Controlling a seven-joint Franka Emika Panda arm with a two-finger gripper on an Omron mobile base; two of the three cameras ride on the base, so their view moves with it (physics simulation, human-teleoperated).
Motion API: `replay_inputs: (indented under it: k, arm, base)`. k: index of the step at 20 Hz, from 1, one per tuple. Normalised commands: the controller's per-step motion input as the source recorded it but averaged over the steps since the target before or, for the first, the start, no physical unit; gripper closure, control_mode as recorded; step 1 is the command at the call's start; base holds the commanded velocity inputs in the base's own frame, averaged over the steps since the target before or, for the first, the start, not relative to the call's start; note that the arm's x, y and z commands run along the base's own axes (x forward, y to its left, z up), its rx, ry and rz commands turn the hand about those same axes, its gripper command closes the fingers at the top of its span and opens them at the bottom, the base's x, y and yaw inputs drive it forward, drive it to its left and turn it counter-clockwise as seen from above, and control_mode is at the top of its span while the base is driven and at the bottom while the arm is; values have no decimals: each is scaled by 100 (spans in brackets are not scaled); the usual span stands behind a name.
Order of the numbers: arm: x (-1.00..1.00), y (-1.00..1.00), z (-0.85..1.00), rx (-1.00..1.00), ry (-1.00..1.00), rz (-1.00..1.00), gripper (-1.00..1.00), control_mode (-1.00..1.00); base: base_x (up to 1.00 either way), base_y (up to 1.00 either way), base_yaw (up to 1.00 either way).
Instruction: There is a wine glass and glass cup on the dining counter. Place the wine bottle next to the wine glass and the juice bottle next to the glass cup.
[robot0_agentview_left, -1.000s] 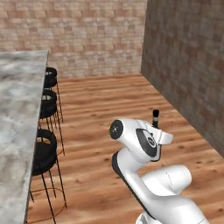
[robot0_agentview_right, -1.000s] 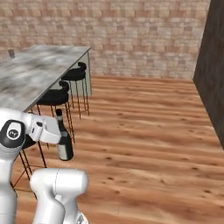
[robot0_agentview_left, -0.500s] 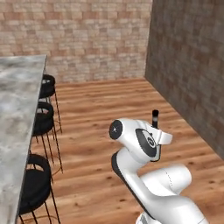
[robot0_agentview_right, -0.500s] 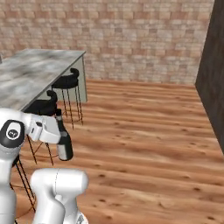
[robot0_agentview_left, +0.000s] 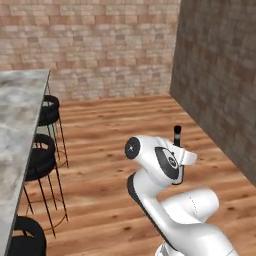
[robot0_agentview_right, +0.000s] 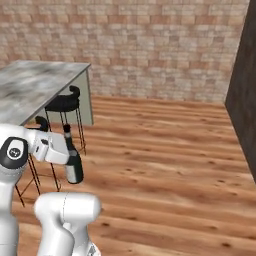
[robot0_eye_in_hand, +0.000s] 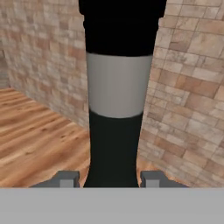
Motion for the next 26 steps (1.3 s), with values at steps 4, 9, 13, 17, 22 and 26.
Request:
replay_inputs:
  k: [4,9,13,17,22,26]
  arm:
    - [0,0,0,0,0,0,100,100]
    - [0,0,0,0,0,0,100,100]
    - [0,0,0,0,0,0,100,100]
    - [0,0,0,0,0,0,100,100]
    - [0,0,0,0,0,0,100,100]
    - [0,0,0,0,0,0,100,100]
  base:
    - [78,-31,5]
    - [78,-31,5]
    - [78,-31,5]
    - [78,-31,6]
    - [77,-30,6]
    - [76,-30,7]
